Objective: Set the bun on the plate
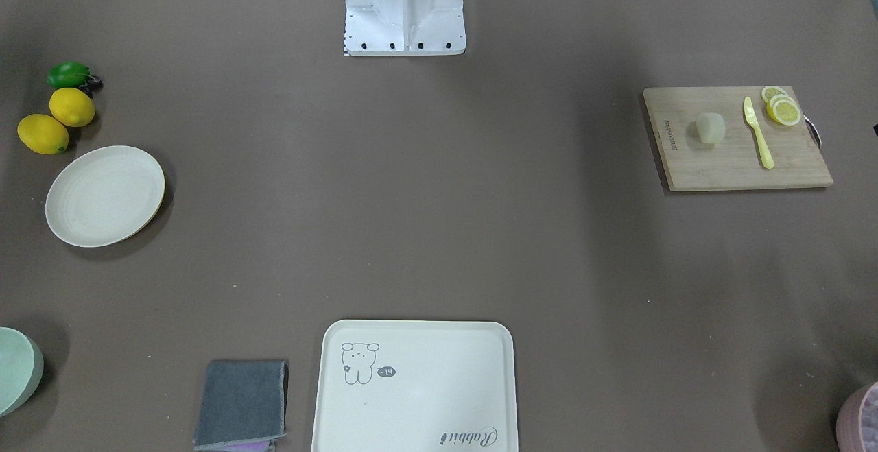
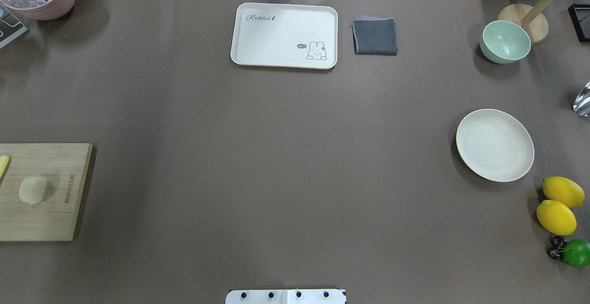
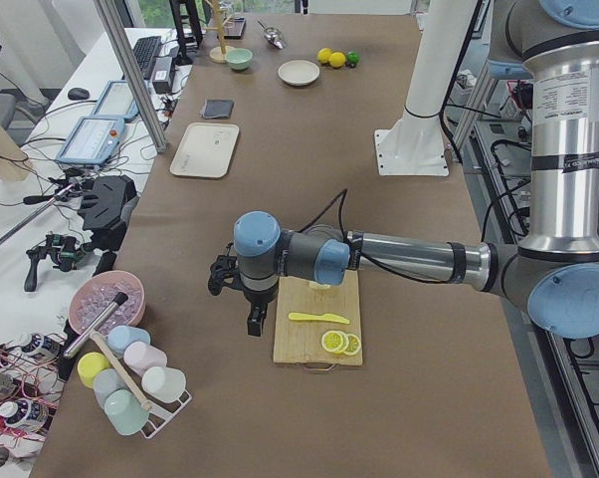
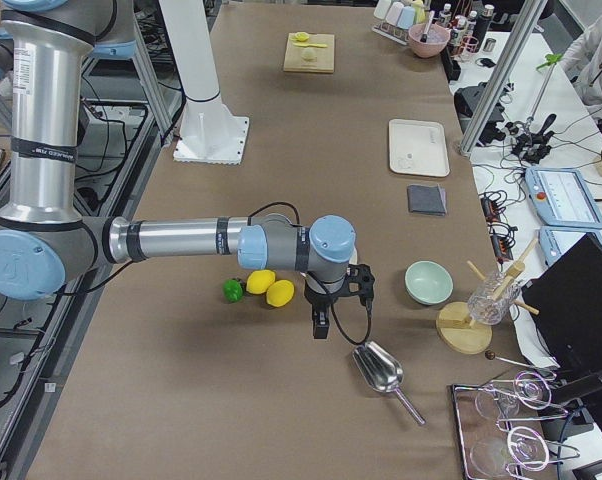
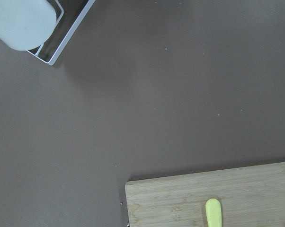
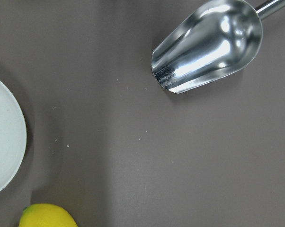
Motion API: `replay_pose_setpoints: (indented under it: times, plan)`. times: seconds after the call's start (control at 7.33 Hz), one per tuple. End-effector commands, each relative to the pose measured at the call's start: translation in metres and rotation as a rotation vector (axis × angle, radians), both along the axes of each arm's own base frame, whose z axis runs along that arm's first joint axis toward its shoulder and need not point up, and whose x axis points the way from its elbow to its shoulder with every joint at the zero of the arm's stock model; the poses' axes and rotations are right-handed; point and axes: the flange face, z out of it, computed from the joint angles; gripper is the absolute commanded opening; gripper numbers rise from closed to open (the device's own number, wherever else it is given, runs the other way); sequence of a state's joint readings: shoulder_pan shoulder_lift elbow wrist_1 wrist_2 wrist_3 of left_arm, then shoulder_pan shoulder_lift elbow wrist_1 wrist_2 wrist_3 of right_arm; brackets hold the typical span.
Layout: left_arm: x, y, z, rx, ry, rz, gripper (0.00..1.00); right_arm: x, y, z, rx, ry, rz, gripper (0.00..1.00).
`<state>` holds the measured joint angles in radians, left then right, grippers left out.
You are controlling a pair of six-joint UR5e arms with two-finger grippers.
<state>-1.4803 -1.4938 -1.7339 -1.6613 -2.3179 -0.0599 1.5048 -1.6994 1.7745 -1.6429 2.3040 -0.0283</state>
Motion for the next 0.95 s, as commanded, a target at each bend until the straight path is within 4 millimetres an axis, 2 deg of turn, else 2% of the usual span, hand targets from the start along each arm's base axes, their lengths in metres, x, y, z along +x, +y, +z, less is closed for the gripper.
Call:
replay_pose_setpoints:
  times: [0.0, 0.55, 0.68, 0.82]
  plan:
    - [0.013, -0.004, -0.003, 0.006, -0.001, 0.026, 0.98, 0.000, -0.001, -0.001, 0.002, 0.000, -0.001, 1.00]
    - [0.014, -0.005, -0.004, 0.011, 0.003, 0.026, 0.98, 0.000, -0.001, -0.005, 0.018, 0.003, -0.003, 1.00]
    - [0.015, -0.016, -0.019, 0.043, 0.006, 0.026, 0.98, 0.000, -0.008, -0.022, 0.063, 0.002, -0.002, 1.00]
    - [0.018, -0.036, -0.044, 0.087, 0.019, 0.025, 0.98, -0.001, -0.010, -0.023, 0.117, -0.008, 0.007, 1.00]
